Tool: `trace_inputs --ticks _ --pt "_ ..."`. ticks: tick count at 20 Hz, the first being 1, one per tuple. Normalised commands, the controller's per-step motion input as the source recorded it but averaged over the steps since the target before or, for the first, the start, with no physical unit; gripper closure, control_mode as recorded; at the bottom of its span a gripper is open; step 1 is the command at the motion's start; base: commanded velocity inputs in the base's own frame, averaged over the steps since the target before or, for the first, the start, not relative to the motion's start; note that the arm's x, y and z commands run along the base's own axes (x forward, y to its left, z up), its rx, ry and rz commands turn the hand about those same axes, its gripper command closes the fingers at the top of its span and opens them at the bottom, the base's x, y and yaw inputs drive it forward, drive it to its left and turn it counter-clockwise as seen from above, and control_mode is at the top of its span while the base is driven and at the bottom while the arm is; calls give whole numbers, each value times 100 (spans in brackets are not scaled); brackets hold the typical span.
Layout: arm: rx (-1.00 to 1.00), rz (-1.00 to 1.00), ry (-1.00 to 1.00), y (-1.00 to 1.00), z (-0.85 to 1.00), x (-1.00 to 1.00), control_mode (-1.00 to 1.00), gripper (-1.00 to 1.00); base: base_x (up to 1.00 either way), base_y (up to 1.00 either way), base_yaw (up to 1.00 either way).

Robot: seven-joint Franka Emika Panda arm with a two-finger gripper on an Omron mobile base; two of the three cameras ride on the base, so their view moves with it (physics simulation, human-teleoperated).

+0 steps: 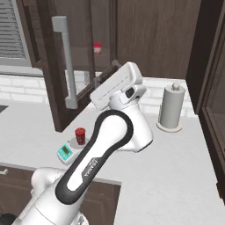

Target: Pick the yogurt and place it on the digital scale for weighing, and close the cabinet.

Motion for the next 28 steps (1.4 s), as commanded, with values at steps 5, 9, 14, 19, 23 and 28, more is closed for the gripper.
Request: trace_inputs --ticks 5,9,14,19,23,28 --pt "-9 24 0 90 42 30 -100 -100 0 0 0" --pt "-4 5 2 100 0 97 -100 -100 0 0 0" --pt "-2 0 0 92 0 100 -100 -100 0 0 0" --pt "0 0 1 57 2 99 -100 -100 0 0 0" --pt "-1 -6 12 39 6 83 -100 -100 0 0 0" --pt "0 -10 18 19 5 58 -100 -100 0 0 0"
